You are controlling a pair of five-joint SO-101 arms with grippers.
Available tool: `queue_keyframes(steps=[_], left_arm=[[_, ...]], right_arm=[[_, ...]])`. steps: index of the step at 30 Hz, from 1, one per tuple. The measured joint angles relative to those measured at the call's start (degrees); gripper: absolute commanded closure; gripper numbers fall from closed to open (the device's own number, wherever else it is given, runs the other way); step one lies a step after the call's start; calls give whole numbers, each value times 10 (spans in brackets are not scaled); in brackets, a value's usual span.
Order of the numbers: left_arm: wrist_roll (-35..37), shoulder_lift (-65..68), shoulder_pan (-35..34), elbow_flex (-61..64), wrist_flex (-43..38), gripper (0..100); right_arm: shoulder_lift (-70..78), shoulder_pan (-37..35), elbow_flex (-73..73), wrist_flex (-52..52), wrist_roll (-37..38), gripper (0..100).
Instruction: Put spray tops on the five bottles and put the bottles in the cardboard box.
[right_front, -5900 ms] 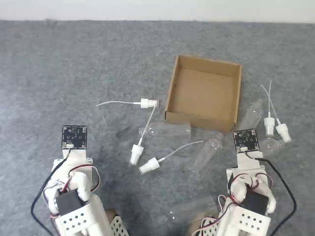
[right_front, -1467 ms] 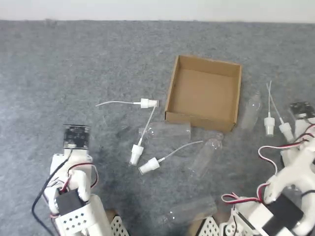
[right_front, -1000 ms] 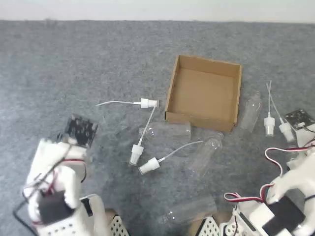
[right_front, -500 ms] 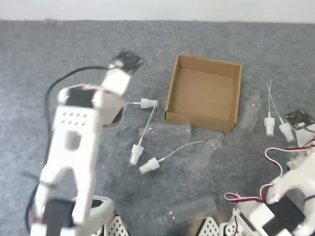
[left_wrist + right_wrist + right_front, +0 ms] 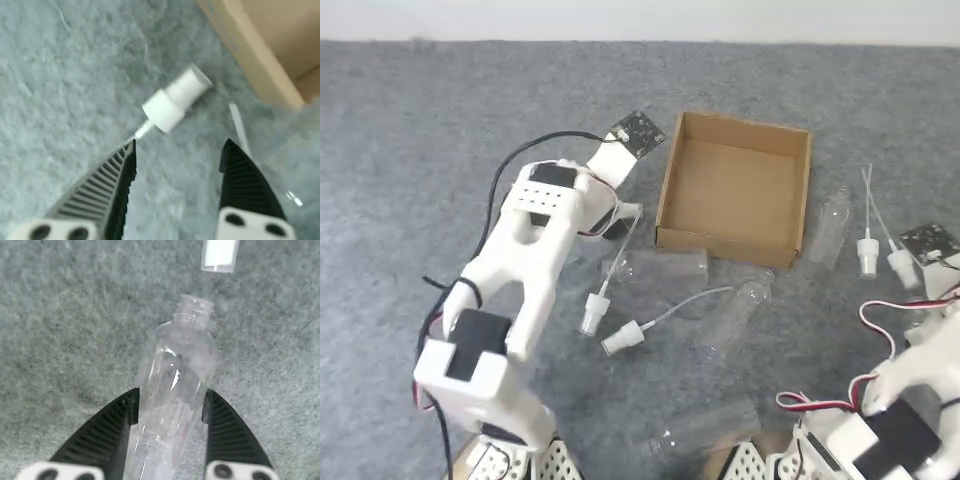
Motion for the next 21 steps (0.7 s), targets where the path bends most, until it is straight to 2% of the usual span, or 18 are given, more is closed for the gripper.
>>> queue_keyframes(steps=[9, 16, 18, 21], left_arm=[[0, 76, 2, -101, -15, 747], [-3, 156, 18, -115, -28, 750], [-1, 167, 18, -120, -30, 773], [-3, 180, 18, -138, -30, 861]], right_arm=[[0, 0, 0, 0, 0, 850], [0, 0, 0, 0, 0, 850], [0, 0, 0, 0, 0, 850], [0, 0, 0, 0, 0, 850]])
